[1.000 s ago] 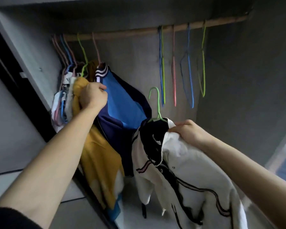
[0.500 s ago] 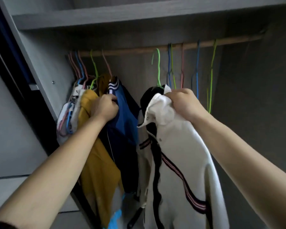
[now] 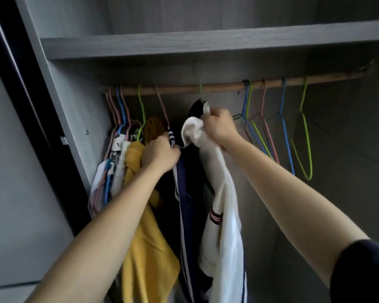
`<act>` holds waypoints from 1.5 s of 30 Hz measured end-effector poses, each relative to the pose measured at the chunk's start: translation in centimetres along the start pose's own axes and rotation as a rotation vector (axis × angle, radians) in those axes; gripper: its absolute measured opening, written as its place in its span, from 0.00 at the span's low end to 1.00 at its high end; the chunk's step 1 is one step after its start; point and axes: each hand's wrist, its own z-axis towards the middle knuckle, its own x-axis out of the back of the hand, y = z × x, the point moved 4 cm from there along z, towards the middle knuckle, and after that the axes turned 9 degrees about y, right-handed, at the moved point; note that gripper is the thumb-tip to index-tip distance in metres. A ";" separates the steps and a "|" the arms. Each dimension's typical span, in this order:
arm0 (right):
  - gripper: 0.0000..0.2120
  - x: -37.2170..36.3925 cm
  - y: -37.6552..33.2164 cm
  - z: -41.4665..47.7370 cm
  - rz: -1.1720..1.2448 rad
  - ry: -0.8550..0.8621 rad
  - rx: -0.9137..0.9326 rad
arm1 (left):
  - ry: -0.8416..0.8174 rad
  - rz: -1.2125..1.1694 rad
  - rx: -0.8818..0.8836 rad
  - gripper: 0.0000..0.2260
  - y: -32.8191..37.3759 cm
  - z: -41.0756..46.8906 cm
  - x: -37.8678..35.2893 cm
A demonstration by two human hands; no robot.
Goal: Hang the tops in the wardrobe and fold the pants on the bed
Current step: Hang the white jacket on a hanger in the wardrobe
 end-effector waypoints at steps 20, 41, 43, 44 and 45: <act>0.25 6.0 3.8 -2.6 -0.676 0.284 0.414 | 0.376 -0.164 -0.196 0.23 6.3 -1.0 4.3; 0.28 42.8 5.3 -55.2 -1.737 0.872 -0.505 | -0.421 -0.666 -1.062 0.29 31.2 -43.1 -5.7; 0.28 43.9 2.8 -60.0 -1.733 0.936 -0.523 | -0.397 -0.708 -1.145 0.29 32.6 -47.1 -2.4; 0.28 44.3 1.7 -62.3 -1.723 0.965 -0.533 | -0.391 -0.732 -1.172 0.29 33.1 -49.1 -0.8; 0.28 44.5 0.7 -64.7 -1.711 0.992 -0.547 | -0.392 -0.757 -1.192 0.29 33.6 -51.2 0.7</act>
